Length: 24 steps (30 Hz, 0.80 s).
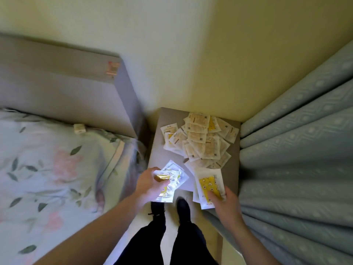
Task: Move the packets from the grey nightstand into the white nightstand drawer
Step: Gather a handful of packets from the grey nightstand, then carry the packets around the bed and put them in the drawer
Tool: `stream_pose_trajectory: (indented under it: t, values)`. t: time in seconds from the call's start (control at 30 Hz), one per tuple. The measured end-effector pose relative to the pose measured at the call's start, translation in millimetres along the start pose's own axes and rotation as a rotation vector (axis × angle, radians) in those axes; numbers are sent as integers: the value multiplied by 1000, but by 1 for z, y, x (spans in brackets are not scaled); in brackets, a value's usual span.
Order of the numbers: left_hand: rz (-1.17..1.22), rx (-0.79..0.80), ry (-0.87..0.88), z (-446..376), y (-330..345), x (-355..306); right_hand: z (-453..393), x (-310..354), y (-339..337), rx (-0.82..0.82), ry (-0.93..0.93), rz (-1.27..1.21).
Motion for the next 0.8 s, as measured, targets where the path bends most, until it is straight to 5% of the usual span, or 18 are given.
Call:
stream_pose_trajectory:
  t: [0.4,0.8]
  values:
    - [487,-354,-109,190,-62,36,54,89,14,303,-280,262]
    - [732,-817,-215,395,-94,153,206,142,138,781,-620,430]
Point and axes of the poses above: each hand's wrist, its own z-axis away from the middle knuckle, its own y-axis out of the palm, x = y × z, the point moved 7 cm from there along -z, towards the middle knuckle
